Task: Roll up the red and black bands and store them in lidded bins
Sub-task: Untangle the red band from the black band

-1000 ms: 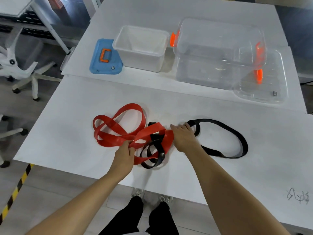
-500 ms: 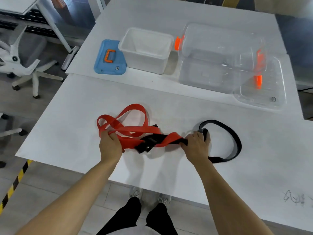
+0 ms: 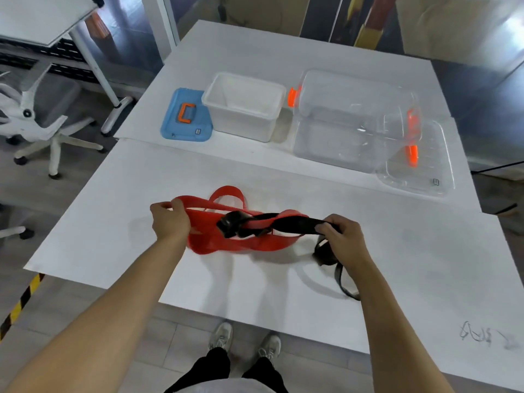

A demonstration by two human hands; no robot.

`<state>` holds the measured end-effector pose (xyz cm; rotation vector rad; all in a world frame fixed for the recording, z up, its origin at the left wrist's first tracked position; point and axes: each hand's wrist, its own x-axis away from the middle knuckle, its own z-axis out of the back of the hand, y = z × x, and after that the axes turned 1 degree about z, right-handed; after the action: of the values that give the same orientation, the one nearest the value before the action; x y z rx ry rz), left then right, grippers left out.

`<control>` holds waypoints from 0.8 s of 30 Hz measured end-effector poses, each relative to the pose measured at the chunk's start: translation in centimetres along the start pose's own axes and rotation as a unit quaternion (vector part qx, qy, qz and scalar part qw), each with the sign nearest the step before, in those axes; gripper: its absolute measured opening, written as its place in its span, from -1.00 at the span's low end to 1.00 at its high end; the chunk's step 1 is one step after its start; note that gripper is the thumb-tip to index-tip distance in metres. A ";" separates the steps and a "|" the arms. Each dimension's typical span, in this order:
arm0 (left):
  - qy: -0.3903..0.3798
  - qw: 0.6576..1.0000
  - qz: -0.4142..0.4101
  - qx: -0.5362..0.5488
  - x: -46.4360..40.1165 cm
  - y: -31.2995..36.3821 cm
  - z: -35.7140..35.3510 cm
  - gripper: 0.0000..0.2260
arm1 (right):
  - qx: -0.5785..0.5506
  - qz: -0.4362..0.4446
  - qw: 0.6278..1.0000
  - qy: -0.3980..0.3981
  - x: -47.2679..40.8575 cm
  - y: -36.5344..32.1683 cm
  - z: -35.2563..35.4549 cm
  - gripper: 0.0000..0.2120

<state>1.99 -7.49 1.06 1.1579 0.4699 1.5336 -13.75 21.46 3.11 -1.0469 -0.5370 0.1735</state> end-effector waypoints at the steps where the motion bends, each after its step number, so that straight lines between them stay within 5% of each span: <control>1: -0.020 1.000 -0.001 0.005 -0.1 0.2 0.0 -0.69 | -0.009 0.004 1.000 -0.009 0.1 -0.4 -0.1 -0.87; 7: -0.211 0.971 0.007 0.115 1.6 0.1 0.0 -0.67 | 0.102 0.018 0.989 -0.110 0.8 -1.4 -0.2 -0.81; 11: -0.271 0.952 -0.128 -0.067 3.3 -0.9 -0.3 -0.46 | 0.150 0.051 0.983 -0.098 0.8 -1.8 -0.4 -0.84; 17: -0.363 0.877 -0.270 -0.161 6.8 -3.3 -1.6 -0.60 | 0.143 0.056 0.979 -0.137 1.6 -4.1 -0.2 -0.55; 24: -0.409 0.831 -0.306 -0.219 8.5 -2.4 -4.1 -0.54 | 0.080 0.123 0.978 -0.146 3.7 -6.5 1.4 -0.92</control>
<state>0.42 2.09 0.88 1.0363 -0.1096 0.4502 -12.04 20.73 10.51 -0.9324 -0.6458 0.5875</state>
